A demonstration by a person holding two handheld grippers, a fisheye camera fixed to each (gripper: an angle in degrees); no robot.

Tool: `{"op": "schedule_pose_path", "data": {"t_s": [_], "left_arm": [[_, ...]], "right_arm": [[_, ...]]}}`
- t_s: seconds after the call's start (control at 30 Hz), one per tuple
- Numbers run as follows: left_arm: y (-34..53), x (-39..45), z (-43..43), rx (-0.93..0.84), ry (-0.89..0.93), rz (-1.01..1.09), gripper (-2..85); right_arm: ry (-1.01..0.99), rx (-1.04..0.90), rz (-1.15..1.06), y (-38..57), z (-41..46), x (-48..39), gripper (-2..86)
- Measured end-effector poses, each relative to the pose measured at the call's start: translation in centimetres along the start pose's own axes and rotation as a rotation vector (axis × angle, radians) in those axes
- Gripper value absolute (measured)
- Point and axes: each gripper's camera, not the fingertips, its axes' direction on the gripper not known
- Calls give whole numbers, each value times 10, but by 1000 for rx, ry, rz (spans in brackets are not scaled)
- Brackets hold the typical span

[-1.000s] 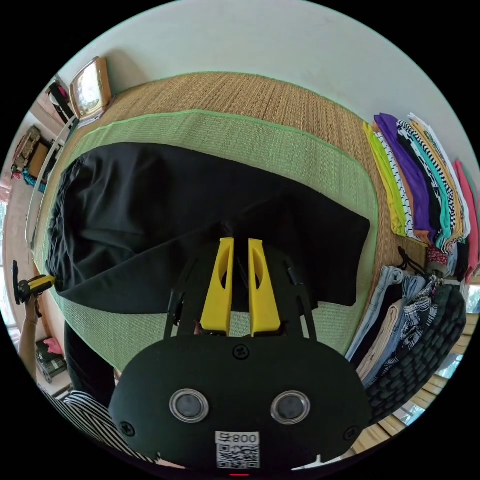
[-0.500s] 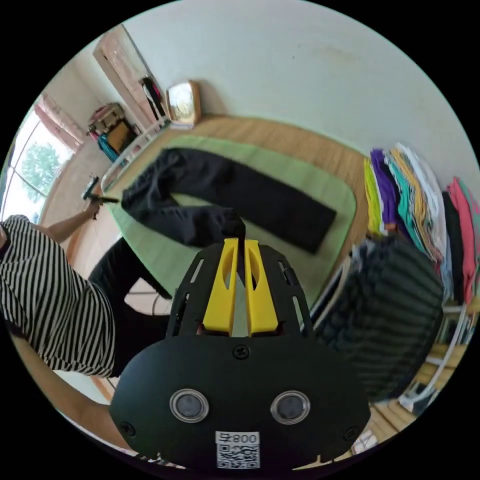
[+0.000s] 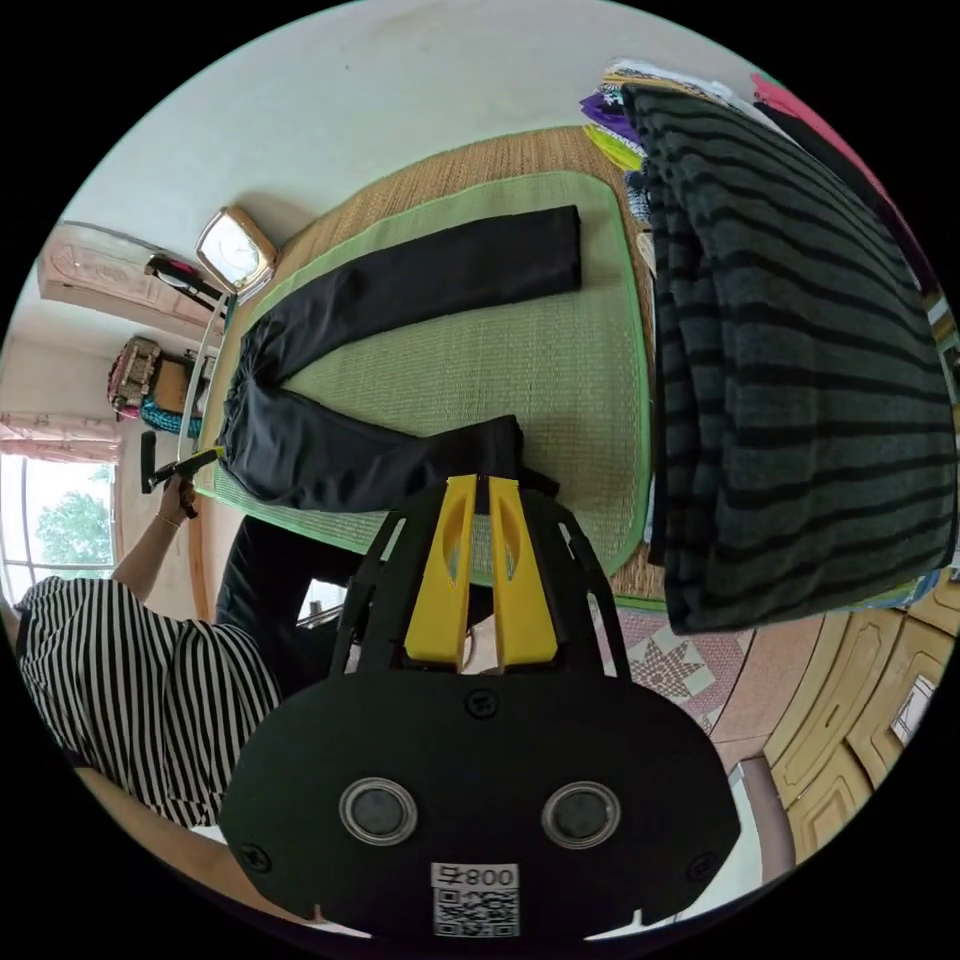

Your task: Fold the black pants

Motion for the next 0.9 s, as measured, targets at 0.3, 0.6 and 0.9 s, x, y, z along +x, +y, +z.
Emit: {"op": "schedule_pose_path", "data": {"t_s": [0.3, 0.6, 0.9], "left_arm": [[-104, 101, 135, -289, 299, 307, 63], [-109, 123, 158, -332, 409, 409, 24], [-114, 127, 179, -321, 368, 380, 10]], "right_arm": [[17, -192, 84, -53, 53, 47, 86], [-210, 11, -149, -4, -20, 50, 22], [-264, 85, 141, 127, -35, 131, 5]]}}
